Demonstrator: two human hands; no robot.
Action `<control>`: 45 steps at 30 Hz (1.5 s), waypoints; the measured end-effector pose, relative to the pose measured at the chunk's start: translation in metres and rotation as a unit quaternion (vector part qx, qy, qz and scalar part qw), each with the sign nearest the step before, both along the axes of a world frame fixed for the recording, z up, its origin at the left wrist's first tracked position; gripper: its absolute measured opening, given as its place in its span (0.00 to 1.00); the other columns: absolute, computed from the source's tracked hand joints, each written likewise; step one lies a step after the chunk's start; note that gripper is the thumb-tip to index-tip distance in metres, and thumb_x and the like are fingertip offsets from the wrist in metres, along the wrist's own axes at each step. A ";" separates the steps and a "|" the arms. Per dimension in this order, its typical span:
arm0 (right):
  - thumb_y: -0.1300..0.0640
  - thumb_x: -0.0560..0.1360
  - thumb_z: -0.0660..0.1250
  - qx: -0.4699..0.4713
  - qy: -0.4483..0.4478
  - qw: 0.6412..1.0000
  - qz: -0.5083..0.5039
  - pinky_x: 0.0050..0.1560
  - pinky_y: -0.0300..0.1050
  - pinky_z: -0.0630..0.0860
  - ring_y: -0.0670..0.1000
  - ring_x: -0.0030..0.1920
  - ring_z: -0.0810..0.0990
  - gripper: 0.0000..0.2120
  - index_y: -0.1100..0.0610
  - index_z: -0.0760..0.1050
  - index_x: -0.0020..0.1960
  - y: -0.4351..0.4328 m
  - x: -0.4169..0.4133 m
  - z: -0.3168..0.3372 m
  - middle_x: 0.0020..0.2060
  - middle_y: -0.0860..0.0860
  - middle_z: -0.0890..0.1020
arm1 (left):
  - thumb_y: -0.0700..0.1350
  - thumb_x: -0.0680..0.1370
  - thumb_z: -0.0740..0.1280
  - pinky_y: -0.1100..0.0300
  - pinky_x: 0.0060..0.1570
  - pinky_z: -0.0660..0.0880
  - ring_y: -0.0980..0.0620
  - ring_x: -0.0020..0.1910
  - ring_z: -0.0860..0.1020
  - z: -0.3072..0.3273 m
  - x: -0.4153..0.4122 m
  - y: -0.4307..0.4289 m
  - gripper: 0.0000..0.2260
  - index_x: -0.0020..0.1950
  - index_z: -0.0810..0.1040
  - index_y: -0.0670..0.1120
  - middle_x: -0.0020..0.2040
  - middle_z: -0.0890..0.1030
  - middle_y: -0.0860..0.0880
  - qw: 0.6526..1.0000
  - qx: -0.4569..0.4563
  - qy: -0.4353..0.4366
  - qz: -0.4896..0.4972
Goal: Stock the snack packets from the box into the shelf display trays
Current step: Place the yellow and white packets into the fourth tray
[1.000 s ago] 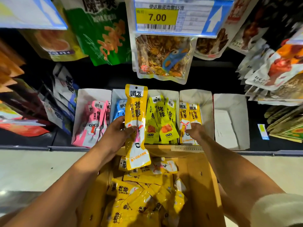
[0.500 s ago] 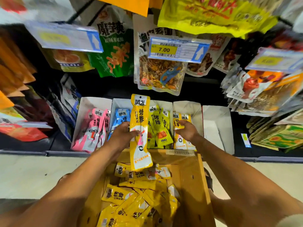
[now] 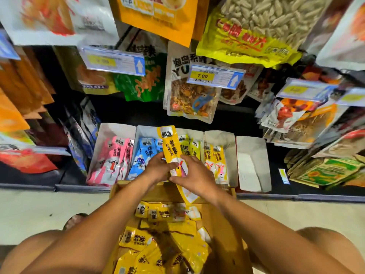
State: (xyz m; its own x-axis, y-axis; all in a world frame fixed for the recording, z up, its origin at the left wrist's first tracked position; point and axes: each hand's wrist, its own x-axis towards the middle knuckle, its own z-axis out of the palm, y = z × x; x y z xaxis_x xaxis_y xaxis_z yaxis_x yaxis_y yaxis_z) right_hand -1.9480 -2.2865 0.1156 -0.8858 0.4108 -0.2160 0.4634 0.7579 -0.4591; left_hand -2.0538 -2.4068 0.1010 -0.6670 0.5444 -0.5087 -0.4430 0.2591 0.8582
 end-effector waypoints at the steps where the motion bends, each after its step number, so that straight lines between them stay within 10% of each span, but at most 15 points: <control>1: 0.33 0.69 0.71 0.012 -0.005 1.000 -0.005 0.62 0.51 0.73 0.51 0.72 0.69 0.43 0.44 0.59 0.78 -0.002 0.000 0.000 0.75 0.44 0.66 | 0.38 0.78 0.74 0.44 0.47 0.84 0.46 0.49 0.87 -0.003 0.001 0.001 0.14 0.63 0.79 0.46 0.56 0.86 0.44 1.000 0.000 0.000 0.000; 7: 0.39 0.69 0.70 0.012 0.031 0.999 -0.034 0.55 0.49 0.76 0.53 0.66 0.75 0.37 0.40 0.63 0.75 0.013 0.001 -0.010 0.70 0.45 0.72 | 0.47 0.82 0.69 0.48 0.57 0.80 0.48 0.53 0.81 -0.013 -0.001 0.001 0.08 0.61 0.77 0.52 0.61 0.82 0.46 0.988 -0.075 0.119 -0.057; 13: 0.37 0.68 0.74 -0.014 0.041 0.992 -0.117 0.50 0.45 0.74 0.56 0.58 0.79 0.35 0.45 0.70 0.71 0.092 0.009 -0.034 0.62 0.52 0.79 | 0.58 0.84 0.60 0.44 0.76 0.64 0.43 0.81 0.59 -0.045 0.003 -0.022 0.26 0.82 0.58 0.60 0.82 0.61 0.48 0.831 -0.282 0.397 -0.270; 21: 0.41 0.70 0.75 -0.012 -0.027 0.980 -0.196 0.53 0.55 0.79 0.62 0.56 0.80 0.32 0.51 0.70 0.70 0.187 0.018 -0.092 0.57 0.58 0.81 | 0.67 0.83 0.48 0.36 0.78 0.38 0.45 0.81 0.33 -0.079 0.010 -0.045 0.29 0.81 0.37 0.66 0.82 0.33 0.55 0.709 -0.420 0.357 -0.440; 45: 0.36 0.69 0.74 -0.008 -0.098 0.975 -0.200 0.51 0.50 0.77 0.61 0.57 0.80 0.36 0.50 0.69 0.71 0.225 0.002 -0.200 0.63 0.56 0.79 | 0.64 0.84 0.52 0.36 0.78 0.37 0.42 0.79 0.30 -0.097 0.011 -0.057 0.33 0.76 0.27 0.69 0.79 0.28 0.51 0.701 -0.414 0.349 -0.464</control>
